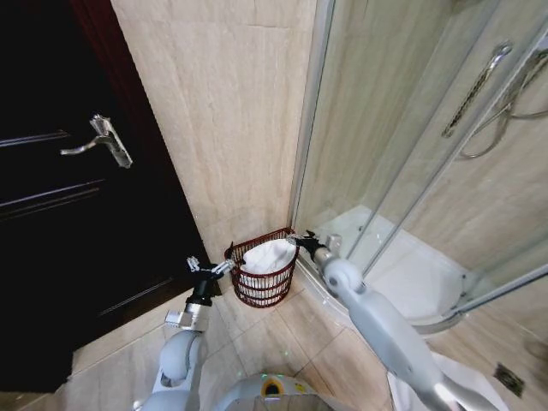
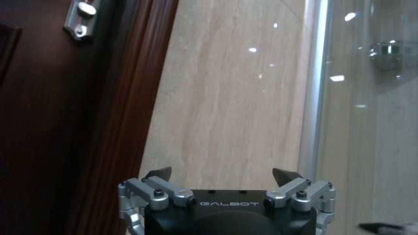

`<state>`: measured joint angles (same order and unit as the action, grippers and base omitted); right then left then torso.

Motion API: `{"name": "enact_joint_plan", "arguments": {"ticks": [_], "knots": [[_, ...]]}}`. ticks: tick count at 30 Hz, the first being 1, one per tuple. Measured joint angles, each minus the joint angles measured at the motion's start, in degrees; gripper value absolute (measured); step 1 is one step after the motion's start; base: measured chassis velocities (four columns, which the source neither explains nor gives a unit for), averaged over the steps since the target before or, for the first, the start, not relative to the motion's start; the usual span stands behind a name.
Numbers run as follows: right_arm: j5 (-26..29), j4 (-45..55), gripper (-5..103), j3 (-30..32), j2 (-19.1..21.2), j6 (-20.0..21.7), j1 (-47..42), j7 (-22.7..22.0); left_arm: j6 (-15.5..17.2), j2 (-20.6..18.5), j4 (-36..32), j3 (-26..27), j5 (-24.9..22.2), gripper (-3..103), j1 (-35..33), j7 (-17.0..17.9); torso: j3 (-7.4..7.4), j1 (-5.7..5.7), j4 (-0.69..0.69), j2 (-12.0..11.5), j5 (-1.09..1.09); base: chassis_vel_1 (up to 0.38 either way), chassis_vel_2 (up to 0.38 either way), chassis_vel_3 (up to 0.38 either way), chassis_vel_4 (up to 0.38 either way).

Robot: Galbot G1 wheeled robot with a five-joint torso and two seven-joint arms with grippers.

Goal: Discard the used towel into the hamper.

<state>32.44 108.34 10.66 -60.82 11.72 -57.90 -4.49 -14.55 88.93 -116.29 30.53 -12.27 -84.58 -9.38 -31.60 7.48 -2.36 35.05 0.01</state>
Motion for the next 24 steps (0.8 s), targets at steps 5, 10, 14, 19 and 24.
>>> {"name": "enact_joint_plan", "arguments": {"ticks": [5,10,14,19,24], "knots": [[-10.2,1.7,100,6.4,-1.2,-8.7,-9.7,6.9,0.0,0.4,-0.3,0.7,0.2,100,-1.8,-0.4,-0.01,0.01,-0.01,0.0,0.0,0.0,0.0,0.0,0.0],[-14.1,3.4,100,10.0,-2.7,-12.7,-17.1,7.4,-0.6,0.7,-0.2,0.9,0.3,100,-2.8,-1.6,0.0,0.0,0.0,0.0,-0.01,0.0,0.0,0.0,0.0],[-15.9,5.1,100,12.0,-4.3,-14.4,-21.7,7.2,-0.9,0.9,-0.2,0.8,0.3,100,-3.3,-1.9,-0.01,0.01,0.0,0.0,-0.02,0.0,0.0,0.0,0.0],[-17.2,6.3,100,13.0,-6.3,-16.0,-25.6,6.8,-1.1,0.3,-0.1,0.8,0.1,100,-3.5,-2.1,-0.02,0.03,-0.01,0.0,-0.02,0.016,-0.007,-0.007,0.012],[-17.5,6.7,100,13.4,-7.1,-16.4,-26.6,6.4,-1.1,0.0,-0.1,0.8,0.1,100,-3.6,-2.1,-0.02,0.03,-0.02,0.0,-0.02,0.116,-0.102,-0.108,0.119]]}}
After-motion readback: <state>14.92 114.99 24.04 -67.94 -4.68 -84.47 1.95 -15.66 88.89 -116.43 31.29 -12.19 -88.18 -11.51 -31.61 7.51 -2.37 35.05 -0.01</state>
